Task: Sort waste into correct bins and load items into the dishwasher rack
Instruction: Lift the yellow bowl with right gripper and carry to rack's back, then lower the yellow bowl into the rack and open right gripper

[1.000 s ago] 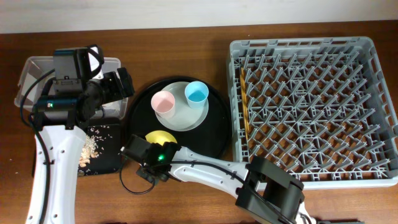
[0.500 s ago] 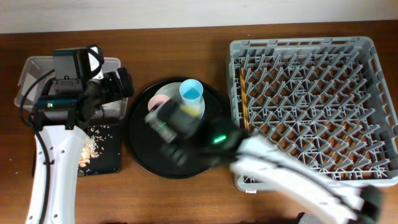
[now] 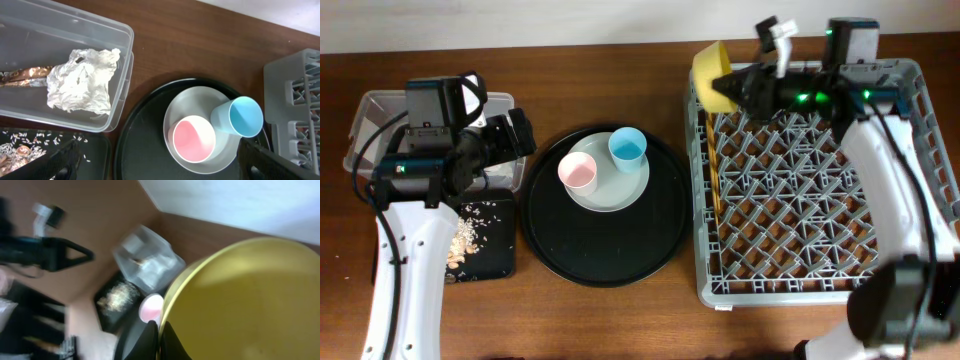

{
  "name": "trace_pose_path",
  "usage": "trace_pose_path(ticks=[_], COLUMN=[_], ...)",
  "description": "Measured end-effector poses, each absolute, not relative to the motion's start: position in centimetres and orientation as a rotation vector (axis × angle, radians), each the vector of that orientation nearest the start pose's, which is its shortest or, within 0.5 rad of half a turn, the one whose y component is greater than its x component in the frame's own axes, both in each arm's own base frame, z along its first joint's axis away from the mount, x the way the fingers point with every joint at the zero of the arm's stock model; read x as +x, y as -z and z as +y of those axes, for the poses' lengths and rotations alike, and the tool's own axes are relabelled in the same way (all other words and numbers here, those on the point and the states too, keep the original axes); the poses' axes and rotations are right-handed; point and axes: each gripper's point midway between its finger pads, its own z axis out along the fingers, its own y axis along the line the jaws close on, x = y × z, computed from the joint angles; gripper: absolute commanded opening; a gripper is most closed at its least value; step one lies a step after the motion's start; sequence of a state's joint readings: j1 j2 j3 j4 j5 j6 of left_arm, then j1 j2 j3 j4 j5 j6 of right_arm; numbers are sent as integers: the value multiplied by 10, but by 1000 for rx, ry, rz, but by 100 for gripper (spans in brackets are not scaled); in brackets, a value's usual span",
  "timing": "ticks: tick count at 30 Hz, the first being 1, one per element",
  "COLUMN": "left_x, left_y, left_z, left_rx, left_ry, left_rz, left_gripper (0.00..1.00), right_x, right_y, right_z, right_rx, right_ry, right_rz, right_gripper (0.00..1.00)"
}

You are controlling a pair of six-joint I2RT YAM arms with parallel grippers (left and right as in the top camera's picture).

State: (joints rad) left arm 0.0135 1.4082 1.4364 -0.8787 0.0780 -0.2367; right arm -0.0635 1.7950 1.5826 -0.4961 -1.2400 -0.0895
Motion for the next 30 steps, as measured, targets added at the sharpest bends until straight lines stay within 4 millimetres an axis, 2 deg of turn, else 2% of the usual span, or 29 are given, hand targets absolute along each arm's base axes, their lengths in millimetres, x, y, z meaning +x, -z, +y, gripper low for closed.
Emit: trace_pose_path(ticks=[2,3,8,10,18,22,30], left_x=[382,382,383,383,382,382,382], left_y=[-256,-256,-257,-257,-256,-256,-256], left_z=[-8,-8,-8,-8,-8,-8,-8], left_rx=[-268,-268,-268,-268,-268,-268,-268], left_ry=[195,195,195,195,195,195,195], left_rz=[2413,2413,2412,2412,2413,2413,2413], left_gripper=[99,99,99,99,99,99,99], right_x=[453,464,483,485,483,491,492], right_y=[-270,-249,-193,-180,-180,-190,-187], right_z=[121,114,111,111,111,109,113], right_rx=[-631,-621,-572,-558,-535,-523,-347], right_ry=[-1397,-1455,-1585,-1621,-1698,-1704,-1816], right_rz=[1834,1815,1822,1826,1823,1823,1943], right_gripper=[4,4,4,4,4,4,4])
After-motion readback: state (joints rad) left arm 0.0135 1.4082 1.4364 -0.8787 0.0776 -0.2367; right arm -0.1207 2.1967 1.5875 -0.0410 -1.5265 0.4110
